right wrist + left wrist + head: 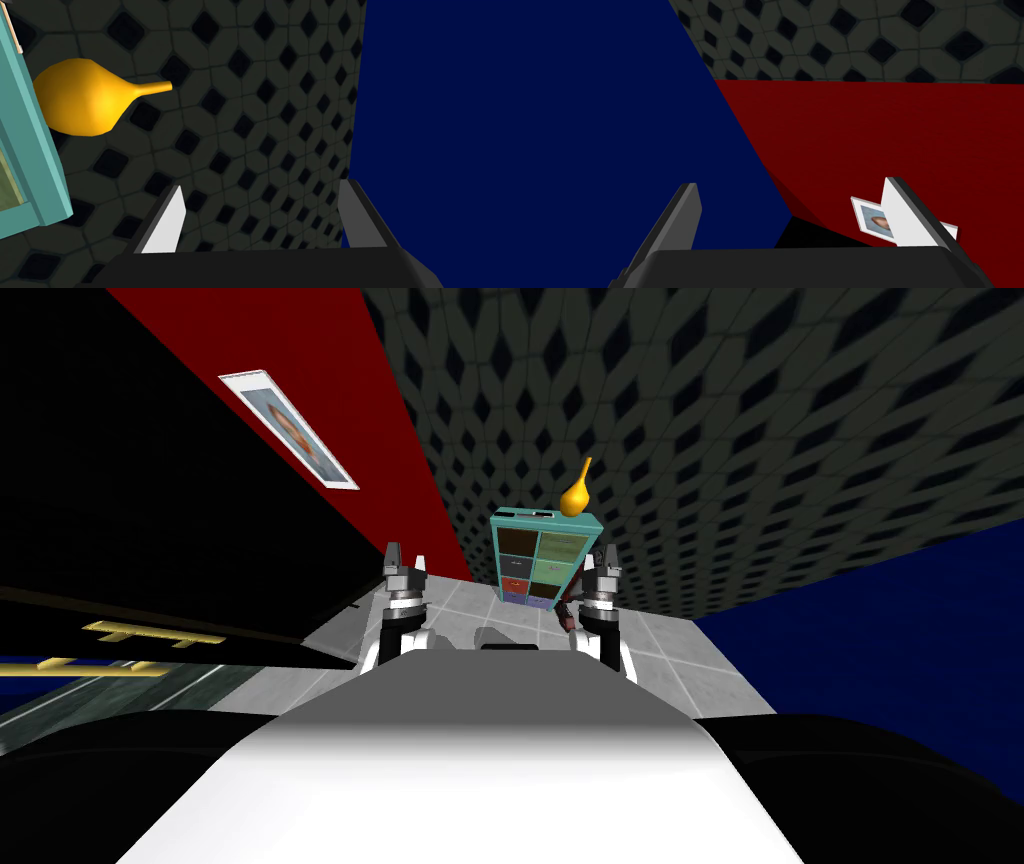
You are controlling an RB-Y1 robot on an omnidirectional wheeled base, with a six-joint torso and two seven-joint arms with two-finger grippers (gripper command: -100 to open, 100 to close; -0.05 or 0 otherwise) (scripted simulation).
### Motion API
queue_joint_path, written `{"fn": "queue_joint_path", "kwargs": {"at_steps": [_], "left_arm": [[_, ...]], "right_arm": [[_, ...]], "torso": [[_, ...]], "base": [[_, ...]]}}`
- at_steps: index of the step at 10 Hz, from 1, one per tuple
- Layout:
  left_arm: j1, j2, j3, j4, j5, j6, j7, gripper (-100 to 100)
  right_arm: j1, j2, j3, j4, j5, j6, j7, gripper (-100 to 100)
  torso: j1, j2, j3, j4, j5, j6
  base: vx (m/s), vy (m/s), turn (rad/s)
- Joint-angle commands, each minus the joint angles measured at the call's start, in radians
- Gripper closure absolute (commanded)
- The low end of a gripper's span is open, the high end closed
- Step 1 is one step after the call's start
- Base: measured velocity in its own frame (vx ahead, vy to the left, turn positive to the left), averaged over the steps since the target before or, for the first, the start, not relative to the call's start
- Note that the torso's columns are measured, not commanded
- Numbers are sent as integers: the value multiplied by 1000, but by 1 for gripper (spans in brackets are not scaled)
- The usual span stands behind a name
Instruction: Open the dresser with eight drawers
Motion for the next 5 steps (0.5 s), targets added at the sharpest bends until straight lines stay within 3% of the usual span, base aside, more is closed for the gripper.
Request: {"fn": "queue_joint_path", "kwargs": {"at_steps": [1,5], "left_arm": [[0,0,0,0,0,0,0,0],[0,0,0,0,0,0,0,0]], "right_arm": [[0,0,0,0,0,0,0,0],[0,0,0,0,0,0,0,0]], "torso": [[0,40,-82,41,0,0],[0,322,-644,322,0,0]], "base": [[0,0,0],[0,0,0]]}}
